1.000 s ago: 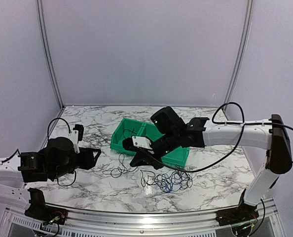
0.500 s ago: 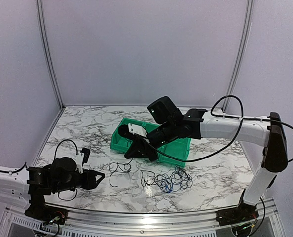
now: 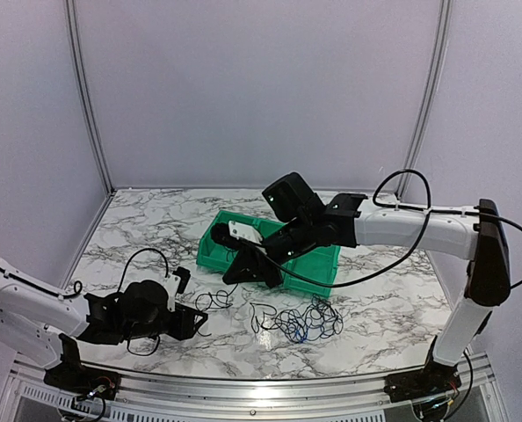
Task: Untangle the cables
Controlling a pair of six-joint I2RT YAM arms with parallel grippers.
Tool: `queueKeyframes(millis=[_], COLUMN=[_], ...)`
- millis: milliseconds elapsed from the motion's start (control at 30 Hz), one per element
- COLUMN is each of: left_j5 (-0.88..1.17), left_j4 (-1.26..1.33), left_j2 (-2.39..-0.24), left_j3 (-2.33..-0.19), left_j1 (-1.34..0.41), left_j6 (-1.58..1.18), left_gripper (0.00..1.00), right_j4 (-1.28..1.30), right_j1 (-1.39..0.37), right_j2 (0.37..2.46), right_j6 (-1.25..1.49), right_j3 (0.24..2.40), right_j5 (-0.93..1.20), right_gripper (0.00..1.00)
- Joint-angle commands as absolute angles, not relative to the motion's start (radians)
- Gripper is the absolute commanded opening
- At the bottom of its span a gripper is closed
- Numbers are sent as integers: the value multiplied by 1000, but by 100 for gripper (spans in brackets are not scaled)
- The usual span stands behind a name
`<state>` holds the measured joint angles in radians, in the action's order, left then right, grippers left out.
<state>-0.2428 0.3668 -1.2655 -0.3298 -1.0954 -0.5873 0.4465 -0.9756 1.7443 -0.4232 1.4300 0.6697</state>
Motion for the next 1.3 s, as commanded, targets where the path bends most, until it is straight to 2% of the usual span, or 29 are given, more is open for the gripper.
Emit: queueKeyframes(millis=[0, 67, 133, 233, 433, 600, 733, 967, 1267], left_j5=[-229, -234, -243, -248, -245, -272, -288, -291, -318], left_j4=[475, 495, 506, 522, 548, 555, 556, 555, 554], left_j2=[-1363, -1411, -1452, -1489, -1504, -1488, -1491, -1498, -1473], left_j3=[-369, -382, -394, -400, -372, -341, -324, -299, -254], left_j1=[-1098, -1098, -1098, -1096, -1095, -1095, -1095, -1095, -1094], left_j6=[-550, -545, -546, -579, -632, -654, -679, -710, -742], left_gripper=[49, 43, 31, 1, 0, 0, 0, 0, 0], right_j4=[459, 462, 468, 497, 555, 527, 465, 408, 346], right_j1=[-968, -967, -964, -945, -780, -651, -560, -418, -320], right_j2=[1753, 1749, 1741, 1726, 1662, 1601, 1562, 1523, 1519], right_j6=[-411, -413, -415, -423, -422, -411, -388, -357, -312], right_j3=[1479, 1479, 1482, 1512, 1734, 1886, 1918, 1927, 1953], right_j5=[689, 689, 688, 691, 656, 498, 376, 313, 243], right_gripper=[0, 0, 0, 0, 0, 0, 0, 0, 0])
